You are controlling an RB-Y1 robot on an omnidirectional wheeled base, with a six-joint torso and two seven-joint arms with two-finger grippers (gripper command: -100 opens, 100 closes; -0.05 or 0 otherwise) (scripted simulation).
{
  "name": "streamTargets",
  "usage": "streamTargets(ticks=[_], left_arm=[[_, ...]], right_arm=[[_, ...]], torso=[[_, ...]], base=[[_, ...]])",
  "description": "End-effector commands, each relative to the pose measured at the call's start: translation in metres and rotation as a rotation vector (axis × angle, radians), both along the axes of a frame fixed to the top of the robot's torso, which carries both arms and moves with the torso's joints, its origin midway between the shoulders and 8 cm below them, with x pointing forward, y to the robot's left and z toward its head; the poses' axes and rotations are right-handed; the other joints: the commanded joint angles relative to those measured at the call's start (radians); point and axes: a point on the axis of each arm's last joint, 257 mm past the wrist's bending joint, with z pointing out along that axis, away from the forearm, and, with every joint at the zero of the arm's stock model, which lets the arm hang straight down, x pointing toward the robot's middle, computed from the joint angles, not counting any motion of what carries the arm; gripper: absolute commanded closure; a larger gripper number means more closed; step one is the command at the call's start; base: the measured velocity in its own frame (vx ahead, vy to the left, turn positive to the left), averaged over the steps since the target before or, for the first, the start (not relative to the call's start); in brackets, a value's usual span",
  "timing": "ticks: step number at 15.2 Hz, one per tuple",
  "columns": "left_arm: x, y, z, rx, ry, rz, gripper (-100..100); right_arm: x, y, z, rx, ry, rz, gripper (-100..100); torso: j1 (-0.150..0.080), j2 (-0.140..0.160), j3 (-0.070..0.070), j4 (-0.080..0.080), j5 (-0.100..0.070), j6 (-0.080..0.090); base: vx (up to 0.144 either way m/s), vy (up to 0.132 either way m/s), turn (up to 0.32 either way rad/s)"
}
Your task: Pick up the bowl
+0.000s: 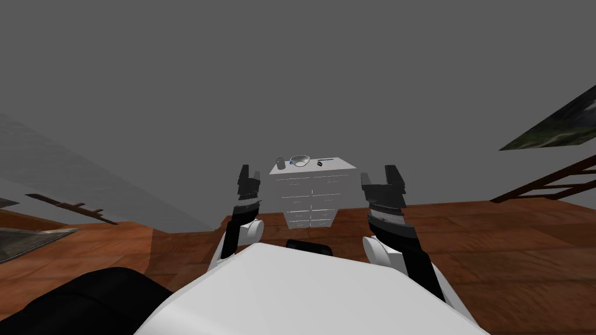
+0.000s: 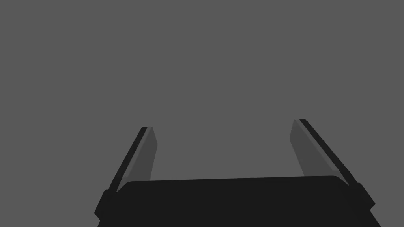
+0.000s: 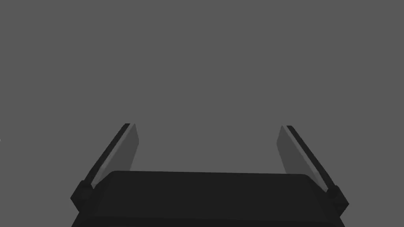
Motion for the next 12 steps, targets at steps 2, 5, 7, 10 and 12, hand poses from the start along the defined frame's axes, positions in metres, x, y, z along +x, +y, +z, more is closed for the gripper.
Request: streamTargets(ticks=[2, 5, 7, 10, 12], left_arm=[[0.006, -0.005, -0.001, 0.026, 0.014, -0.026, -100], [0.018, -0.013, -0.003, 0.058, 0.043, -0.068, -100], [0.025, -0.017, -0.005, 0.071, 0.062, -0.091, -100], [0.044, -0.024, -0.010, 0.089, 0.107, -0.136, -100], [0.055, -0.028, -0.013, 0.095, 0.133, -0.159, -100]], right_arm=[[0.000, 0.000, 0.000, 0.000, 0.000, 0.000, 0], [0.000, 0.000, 0.000, 0.000, 0.000, 0.000, 0], [0.000, 0.000, 0.000, 0.000, 0.000, 0.000, 0], [0.000, 0.000, 0.000, 0.000, 0.000, 0.000, 0], [0.000, 0.000, 0.000, 0.000, 0.000, 0.000, 0]], torso=[[0.000, 0.000, 0.000, 0.000, 0.000, 0.000], [-0.002, 0.000, 0.000, 0.000, 0.000, 0.000], [-0.003, -0.001, 0.000, 0.000, -0.001, 0.000], [-0.003, -0.001, 0.000, 0.000, -0.001, 0.000], [-0.003, -0.001, 0.000, 0.000, -0.001, 0.000]], base=[[0.001, -0.014, 0.010], [0.001, -0.034, 0.019], [0.005, -0.041, 0.021], [0.003, -0.043, 0.026], [0.003, -0.052, 0.029]])
